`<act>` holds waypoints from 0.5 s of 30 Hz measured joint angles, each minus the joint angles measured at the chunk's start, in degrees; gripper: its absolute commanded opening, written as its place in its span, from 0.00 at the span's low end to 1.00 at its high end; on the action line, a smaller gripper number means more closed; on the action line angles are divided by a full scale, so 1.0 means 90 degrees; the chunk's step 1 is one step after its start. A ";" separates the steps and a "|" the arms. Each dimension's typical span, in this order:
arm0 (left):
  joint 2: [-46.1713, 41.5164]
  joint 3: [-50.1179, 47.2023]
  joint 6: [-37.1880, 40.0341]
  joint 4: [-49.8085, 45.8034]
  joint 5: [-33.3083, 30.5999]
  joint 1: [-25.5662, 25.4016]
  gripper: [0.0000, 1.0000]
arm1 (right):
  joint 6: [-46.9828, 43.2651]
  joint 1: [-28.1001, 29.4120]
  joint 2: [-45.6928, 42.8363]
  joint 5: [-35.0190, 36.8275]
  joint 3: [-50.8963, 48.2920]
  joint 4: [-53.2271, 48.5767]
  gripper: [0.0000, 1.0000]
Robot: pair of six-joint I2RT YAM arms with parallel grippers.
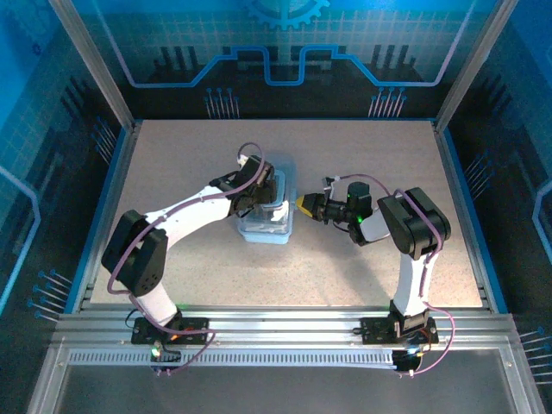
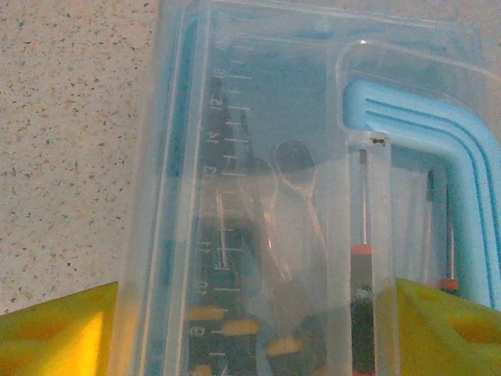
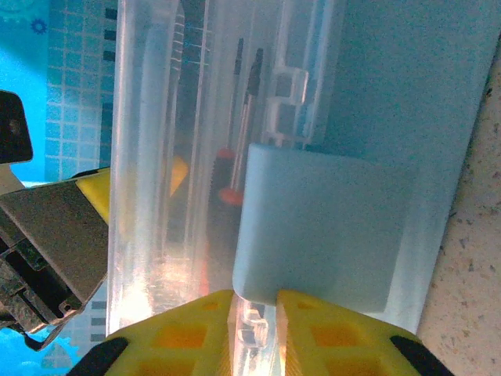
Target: Pack the tool kit
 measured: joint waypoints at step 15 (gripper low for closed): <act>0.0039 -0.0019 -0.0046 0.0153 -0.0131 -0.0097 0.75 | -0.0685 -0.0083 -0.0338 0.0114 0.0061 -0.0928 0.23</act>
